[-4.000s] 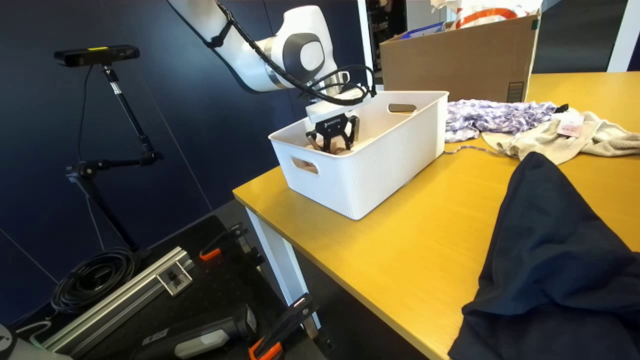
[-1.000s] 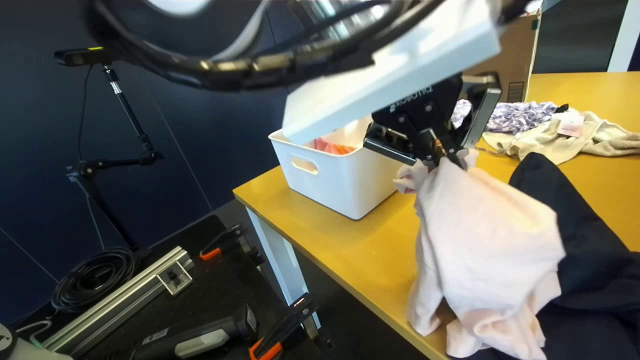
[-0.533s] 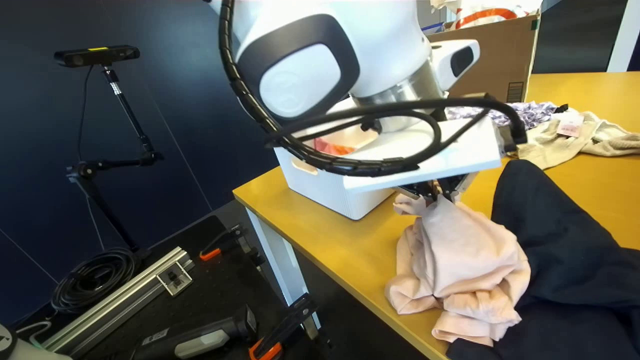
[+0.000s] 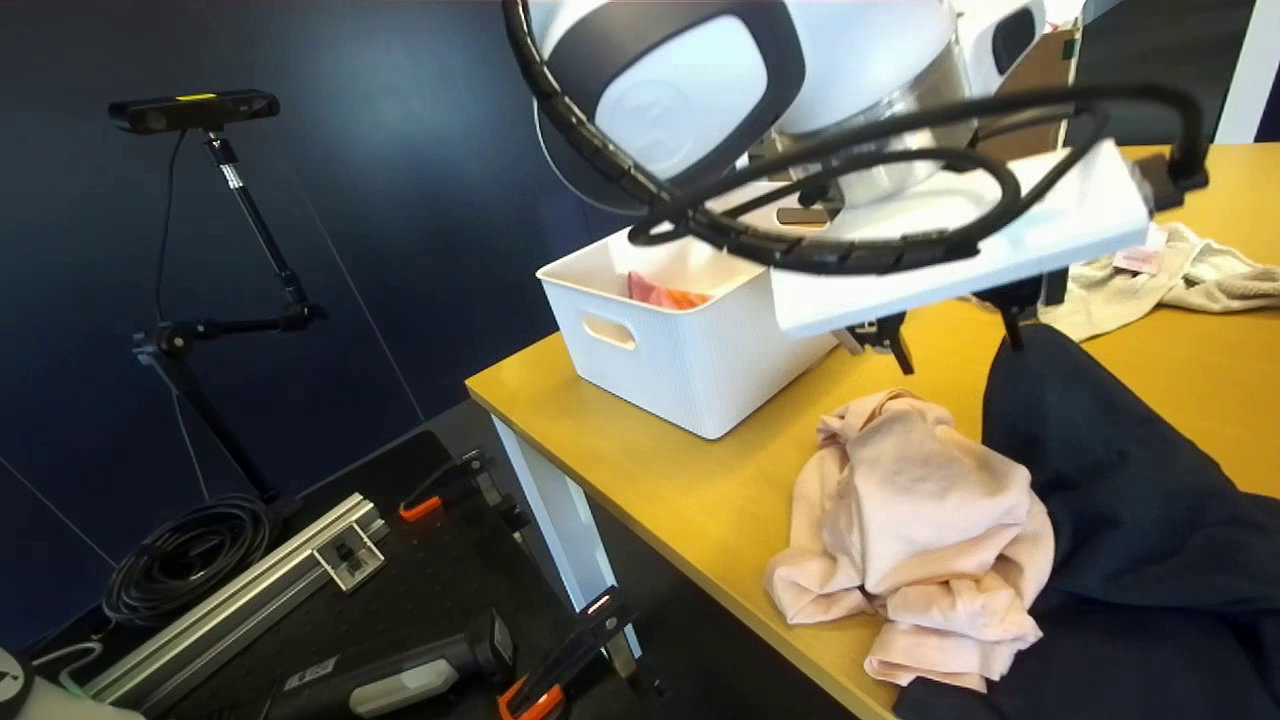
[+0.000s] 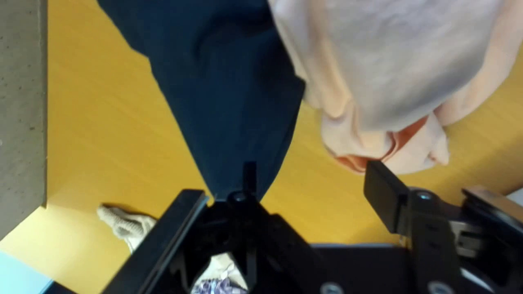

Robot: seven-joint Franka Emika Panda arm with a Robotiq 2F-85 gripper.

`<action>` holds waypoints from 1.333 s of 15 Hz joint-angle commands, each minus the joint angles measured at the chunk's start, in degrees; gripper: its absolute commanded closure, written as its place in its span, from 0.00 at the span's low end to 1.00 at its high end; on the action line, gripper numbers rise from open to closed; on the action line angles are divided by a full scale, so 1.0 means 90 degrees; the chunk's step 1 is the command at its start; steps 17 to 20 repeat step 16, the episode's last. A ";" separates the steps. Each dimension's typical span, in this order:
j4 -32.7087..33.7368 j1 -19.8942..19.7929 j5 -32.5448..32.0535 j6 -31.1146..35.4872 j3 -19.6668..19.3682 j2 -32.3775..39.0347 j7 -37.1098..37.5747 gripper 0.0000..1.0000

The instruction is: Put the blue and peach shirts on the table

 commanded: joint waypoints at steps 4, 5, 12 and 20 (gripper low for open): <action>0.0444 0.0662 -0.0576 -0.1503 0.0063 -0.1157 0.0684 0.00; 0.0519 0.0776 -0.0602 -0.1841 0.0070 -0.1279 0.0790 0.00; 0.1375 0.1331 0.0439 -0.3563 0.0461 -0.1276 0.0690 0.00; 0.2071 0.1480 0.0540 -0.4017 0.0560 -0.0797 0.0523 0.00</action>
